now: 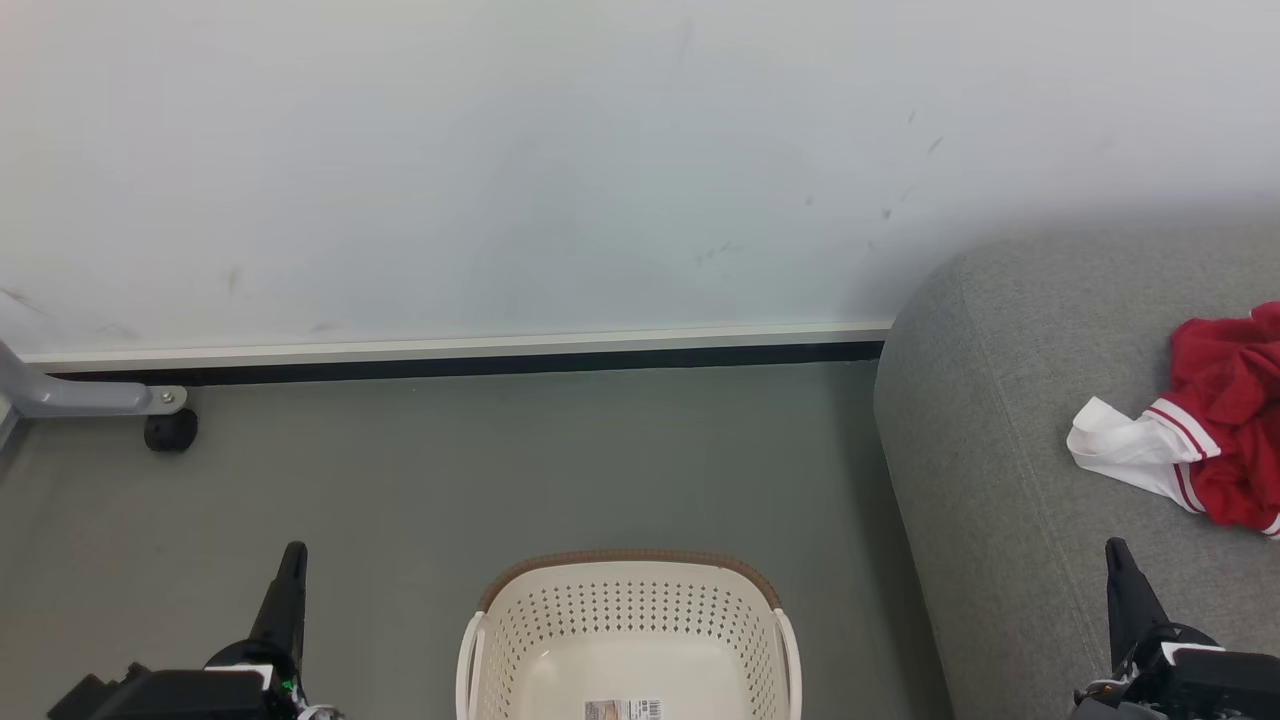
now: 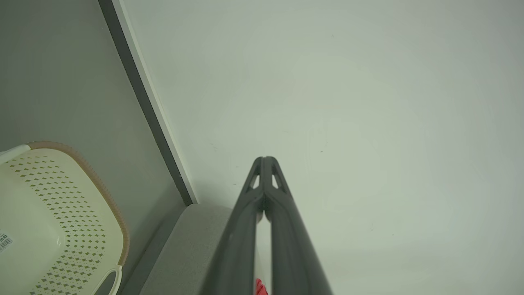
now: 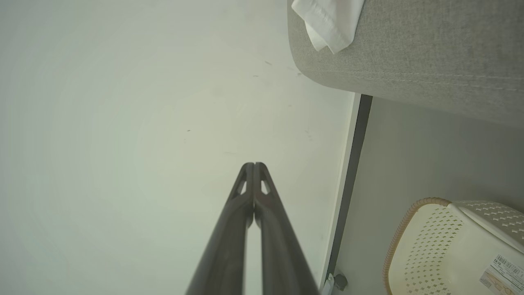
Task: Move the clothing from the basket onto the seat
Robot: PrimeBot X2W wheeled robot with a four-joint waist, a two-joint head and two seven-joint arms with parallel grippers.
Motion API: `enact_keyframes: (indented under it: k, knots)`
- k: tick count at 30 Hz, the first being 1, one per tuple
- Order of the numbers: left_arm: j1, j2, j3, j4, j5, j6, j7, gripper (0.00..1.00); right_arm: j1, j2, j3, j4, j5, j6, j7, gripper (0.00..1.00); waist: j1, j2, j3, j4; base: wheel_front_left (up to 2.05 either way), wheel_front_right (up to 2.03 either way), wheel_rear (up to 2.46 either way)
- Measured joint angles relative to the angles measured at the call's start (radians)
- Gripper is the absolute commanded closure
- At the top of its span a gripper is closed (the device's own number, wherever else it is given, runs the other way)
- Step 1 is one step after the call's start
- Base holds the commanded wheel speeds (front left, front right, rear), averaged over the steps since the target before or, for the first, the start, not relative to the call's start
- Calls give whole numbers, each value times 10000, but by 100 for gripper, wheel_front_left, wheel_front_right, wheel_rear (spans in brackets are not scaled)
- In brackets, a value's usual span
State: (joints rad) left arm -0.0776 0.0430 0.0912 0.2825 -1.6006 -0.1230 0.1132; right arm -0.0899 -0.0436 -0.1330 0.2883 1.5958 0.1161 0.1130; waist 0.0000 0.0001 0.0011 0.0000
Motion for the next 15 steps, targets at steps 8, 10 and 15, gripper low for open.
enact_keyframes:
  k: [8,10,15]
  knots:
    - [0,0,0,2,0,0,0,100,0,0,0,0,0,0,0,100,0,0,0,0,0,0,0]
    - [0,0,0,4,0,0,0,100,0,0,0,0,0,0,0,100,-1,0,0,0,0,0,0]
    - [0,0,0,6,0,0,0,100,0,0,0,0,2,0,0,100,0,0,0,0,0,0,0]
